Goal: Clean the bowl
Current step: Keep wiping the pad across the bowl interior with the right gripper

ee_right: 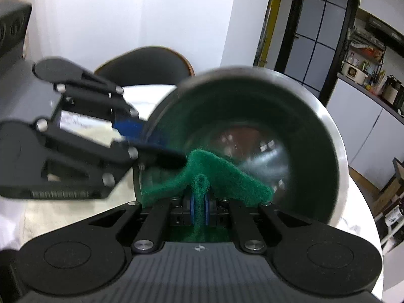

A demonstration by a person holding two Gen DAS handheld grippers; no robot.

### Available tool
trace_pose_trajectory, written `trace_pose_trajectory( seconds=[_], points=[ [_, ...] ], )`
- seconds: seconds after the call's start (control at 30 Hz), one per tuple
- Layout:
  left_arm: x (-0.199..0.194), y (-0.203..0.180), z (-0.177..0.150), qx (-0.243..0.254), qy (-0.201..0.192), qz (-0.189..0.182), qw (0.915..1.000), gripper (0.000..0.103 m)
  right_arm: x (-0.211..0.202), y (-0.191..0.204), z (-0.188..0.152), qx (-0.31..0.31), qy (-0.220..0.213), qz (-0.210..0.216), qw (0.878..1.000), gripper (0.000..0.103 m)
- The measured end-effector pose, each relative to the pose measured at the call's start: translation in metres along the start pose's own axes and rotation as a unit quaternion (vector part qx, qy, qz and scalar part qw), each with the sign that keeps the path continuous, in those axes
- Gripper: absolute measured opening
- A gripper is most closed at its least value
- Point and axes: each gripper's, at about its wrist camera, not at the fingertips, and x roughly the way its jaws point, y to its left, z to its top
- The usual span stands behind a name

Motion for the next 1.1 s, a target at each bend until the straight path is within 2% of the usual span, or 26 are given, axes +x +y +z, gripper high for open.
trace_pose_trajectory(
  seconds=[0.13,0.37,0.47,0.57,0.73,0.87,1.1],
  points=[
    [0.0,-0.002,0.001,0.003,0.0,0.003,1.0,0.016,-0.005,-0.013,-0.002,0.006,0.018,-0.041,0.999,0.008],
    [-0.001,-0.002,0.0,0.0,0.0,0.004,1.0,0.017,-0.013,-0.017,0.003,0.008,-0.019,-0.1,0.995,0.008],
    [-0.001,-0.003,0.001,0.002,0.0,0.006,1.0,0.017,-0.013,-0.007,0.003,-0.001,-0.034,-0.11,0.993,0.008],
    [-0.014,-0.02,-0.015,0.002,-0.002,0.007,1.0,0.017,-0.013,0.001,0.005,-0.007,-0.044,-0.106,0.993,0.008],
    [-0.017,-0.022,-0.016,0.005,-0.003,0.006,1.0,0.017,-0.015,0.017,0.006,-0.017,-0.049,-0.075,0.996,0.008],
    [-0.015,-0.017,-0.015,0.0,0.001,0.001,1.0,0.017,-0.012,0.027,0.005,-0.029,-0.028,-0.049,0.998,0.008],
    [-0.019,-0.018,-0.017,-0.004,0.004,-0.001,1.0,0.017,-0.015,0.029,-0.004,-0.034,0.01,-0.041,0.999,0.008]
  ],
)
